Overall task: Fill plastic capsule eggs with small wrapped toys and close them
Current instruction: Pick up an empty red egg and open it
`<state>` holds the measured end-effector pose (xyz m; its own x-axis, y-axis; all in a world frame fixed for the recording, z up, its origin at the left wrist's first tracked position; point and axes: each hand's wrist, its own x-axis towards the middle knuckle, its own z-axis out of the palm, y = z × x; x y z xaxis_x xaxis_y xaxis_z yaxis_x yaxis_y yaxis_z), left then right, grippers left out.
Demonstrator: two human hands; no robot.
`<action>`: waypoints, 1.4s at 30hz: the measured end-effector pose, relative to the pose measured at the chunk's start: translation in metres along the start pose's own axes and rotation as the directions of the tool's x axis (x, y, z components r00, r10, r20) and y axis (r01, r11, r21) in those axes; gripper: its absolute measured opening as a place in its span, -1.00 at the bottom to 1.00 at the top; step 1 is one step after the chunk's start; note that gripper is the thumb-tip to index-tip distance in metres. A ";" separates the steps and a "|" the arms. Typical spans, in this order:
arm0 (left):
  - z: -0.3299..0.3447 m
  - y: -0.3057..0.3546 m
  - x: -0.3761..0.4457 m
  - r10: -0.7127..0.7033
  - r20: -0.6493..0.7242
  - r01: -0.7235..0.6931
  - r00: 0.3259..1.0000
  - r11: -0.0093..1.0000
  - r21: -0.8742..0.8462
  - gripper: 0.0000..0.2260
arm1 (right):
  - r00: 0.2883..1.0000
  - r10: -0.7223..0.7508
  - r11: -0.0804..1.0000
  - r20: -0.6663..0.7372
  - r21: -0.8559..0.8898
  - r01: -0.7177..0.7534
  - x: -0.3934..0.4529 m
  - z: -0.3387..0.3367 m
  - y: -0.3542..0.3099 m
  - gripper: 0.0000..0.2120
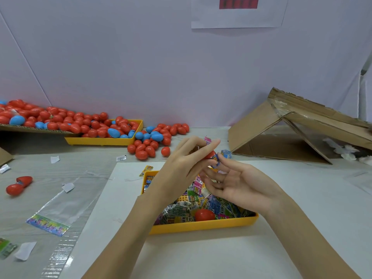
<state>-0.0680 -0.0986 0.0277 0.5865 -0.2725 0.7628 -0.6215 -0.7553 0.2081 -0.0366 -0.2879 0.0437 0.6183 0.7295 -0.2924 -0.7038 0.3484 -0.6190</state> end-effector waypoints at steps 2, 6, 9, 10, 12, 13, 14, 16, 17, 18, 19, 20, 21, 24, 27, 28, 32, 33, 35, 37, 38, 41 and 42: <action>-0.001 0.000 0.001 -0.003 -0.003 0.003 1.000 1.000 -0.014 -0.59 | 0.998 0.061 0.998 0.029 0.020 -0.061 0.000 0.001 0.002 -0.69; -0.002 0.002 0.001 -0.098 -0.006 0.096 0.995 0.986 -0.139 -0.59 | 0.990 0.108 0.990 0.093 0.080 -0.115 0.000 0.003 0.006 -0.73; -0.002 0.006 0.001 -0.243 0.001 0.232 0.970 0.925 -0.300 -0.64 | 0.990 0.096 0.988 0.100 0.113 -0.107 -0.001 0.005 0.006 -0.69; -0.002 0.007 0.001 -0.274 0.000 0.258 0.962 0.907 -0.333 -0.67 | 0.991 0.093 0.988 0.096 0.118 -0.104 -0.001 0.005 0.006 -0.70; -0.002 0.008 0.000 -0.302 -0.005 0.280 0.953 0.890 -0.361 -0.69 | 0.993 0.086 0.985 0.086 0.140 -0.098 -0.002 0.006 0.006 -0.70; -0.002 0.008 -0.001 -0.307 -0.005 0.283 0.952 0.886 -0.367 -0.70 | 0.993 0.084 0.983 0.083 0.153 -0.097 -0.002 0.006 0.007 -0.70; -0.001 0.008 -0.001 -0.313 0.000 0.290 0.950 0.879 -0.377 -0.70 | 0.993 0.086 0.981 0.084 0.164 -0.099 -0.001 0.007 0.008 -0.69; -0.002 0.008 -0.002 -0.332 0.021 0.311 0.943 0.858 -0.408 -0.72 | 0.993 0.086 0.979 0.079 0.179 -0.099 -0.001 0.009 0.010 -0.69; -0.002 0.007 -0.002 -0.335 0.027 0.315 0.942 0.853 -0.417 -0.73 | 0.994 0.084 0.978 0.075 0.183 -0.097 -0.001 0.009 0.010 -0.69; -0.002 0.007 -0.002 -0.333 0.027 0.313 0.943 0.854 -0.416 -0.73 | 0.994 0.081 0.978 0.070 0.188 -0.093 0.000 0.010 0.011 -0.69; -0.002 0.007 -0.002 -0.328 0.025 0.308 0.944 0.858 -0.410 -0.73 | 0.995 0.075 0.977 0.062 0.193 -0.086 0.000 0.010 0.011 -0.69; -0.002 0.007 -0.001 -0.323 0.023 0.304 0.946 0.862 -0.406 -0.72 | 0.996 0.069 0.977 0.055 0.197 -0.079 0.001 0.010 0.012 -0.68; -0.003 0.007 -0.001 -0.318 0.024 0.300 0.948 0.863 -0.406 -0.72 | 0.997 0.062 0.977 0.049 0.199 -0.071 0.001 0.010 0.012 -0.67; -0.004 0.006 -0.001 -0.308 0.038 0.296 0.951 0.864 -0.407 -0.70 | 0.999 0.037 0.976 0.034 0.215 -0.043 0.003 0.009 0.012 -0.65; -0.004 0.004 0.000 -0.318 0.083 0.323 0.944 0.853 -0.409 -0.69 | 1.000 -0.013 0.979 -0.003 0.205 0.013 0.006 0.005 0.010 -0.58; -0.004 0.003 0.000 -0.330 0.107 0.343 0.938 0.839 -0.422 -0.68 | 0.998 -0.054 0.984 -0.031 0.167 0.058 0.007 0.004 0.009 -0.55; -0.009 -0.019 -0.004 -0.507 0.109 0.515 0.855 0.803 -0.299 -0.63 | 0.776 -0.615 0.699 -0.140 -0.553 0.454 0.006 0.002 0.007 -0.70; -0.011 -0.029 -0.008 -0.570 0.074 0.572 0.818 0.797 -0.192 -0.65 | 0.621 -0.779 0.469 -0.089 -0.740 0.482 0.005 0.002 0.004 -0.74; -0.015 -0.050 -0.022 -0.650 0.010 0.650 0.759 0.759 0.034 -0.70 | 0.375 -0.923 0.106 0.085 -0.882 0.459 0.006 0.000 -0.010 -0.76; -0.017 -0.068 -0.035 -0.705 -0.008 0.692 0.710 0.695 0.195 -0.71 | 0.226 -0.946 -0.140 0.231 -0.922 0.361 0.012 -0.003 -0.038 -0.76; -0.017 -0.074 -0.039 -0.732 0.014 0.708 0.681 0.664 0.240 -0.68 | 0.170 -0.946 -0.223 0.277 -0.933 0.281 0.017 -0.006 -0.056 -0.75; -0.017 -0.081 -0.045 -0.800 0.119 0.761 0.588 0.597 0.253 -0.57 | 0.100 -0.951 -0.298 0.294 -0.954 -0.029 0.031 -0.019 -0.115 -0.74; -0.016 -0.082 -0.045 -0.802 0.142 0.757 0.580 0.595 0.270 -0.54 | 0.129 -0.955 -0.284 0.266 -0.947 -0.149 0.035 -0.026 -0.130 -0.72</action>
<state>-0.0521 -0.0151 -0.0137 0.9123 0.3631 0.1891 0.2141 -0.8169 0.5356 0.0853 -0.3232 0.0953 0.6590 -0.0825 0.7476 0.4390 -0.7649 -0.4714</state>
